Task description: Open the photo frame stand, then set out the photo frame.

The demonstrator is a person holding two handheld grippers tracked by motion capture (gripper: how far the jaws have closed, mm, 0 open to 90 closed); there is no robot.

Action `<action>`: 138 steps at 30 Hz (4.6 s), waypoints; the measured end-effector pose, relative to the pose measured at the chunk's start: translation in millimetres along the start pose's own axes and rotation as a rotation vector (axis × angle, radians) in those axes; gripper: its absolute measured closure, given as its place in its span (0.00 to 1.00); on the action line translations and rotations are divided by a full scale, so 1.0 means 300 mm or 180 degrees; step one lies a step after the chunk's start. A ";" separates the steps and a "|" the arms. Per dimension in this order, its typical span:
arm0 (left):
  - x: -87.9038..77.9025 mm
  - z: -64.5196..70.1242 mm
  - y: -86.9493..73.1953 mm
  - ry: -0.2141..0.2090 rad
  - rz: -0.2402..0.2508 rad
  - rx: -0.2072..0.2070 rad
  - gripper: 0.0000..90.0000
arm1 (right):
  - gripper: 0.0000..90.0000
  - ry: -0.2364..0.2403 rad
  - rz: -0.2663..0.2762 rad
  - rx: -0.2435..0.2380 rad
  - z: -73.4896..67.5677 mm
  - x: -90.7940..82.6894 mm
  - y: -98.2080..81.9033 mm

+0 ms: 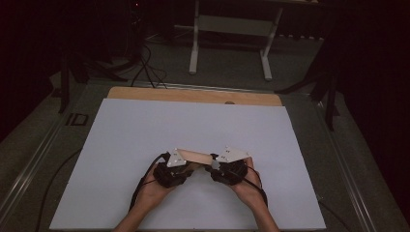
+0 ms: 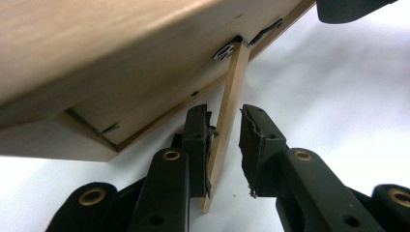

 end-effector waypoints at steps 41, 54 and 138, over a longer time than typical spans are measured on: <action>-0.046 -0.017 -0.013 0.0019 0.0051 -0.0052 0.69 | 0.43 0.0226 -0.0014 0.0083 0.007 -0.026 -0.029; -0.078 -0.033 -0.020 0.0049 0.0084 -0.0092 0.69 | 0.43 0.0264 -0.0033 0.0090 0.021 -0.037 -0.035; -0.091 -0.031 0.070 0.0269 0.0247 0.0079 0.99 | 1.00 -0.0010 0.0131 0.0321 0.083 0.032 0.022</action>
Point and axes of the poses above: each handheld gripper's, and its own axes: x roughly forward along the jaws, y roughly out of its top, z roughly to its right, the point moved 10 cm from there along x, roughly forward along the jaws, and after that the axes turned 2 degrees about z, right-handed, at the moved point
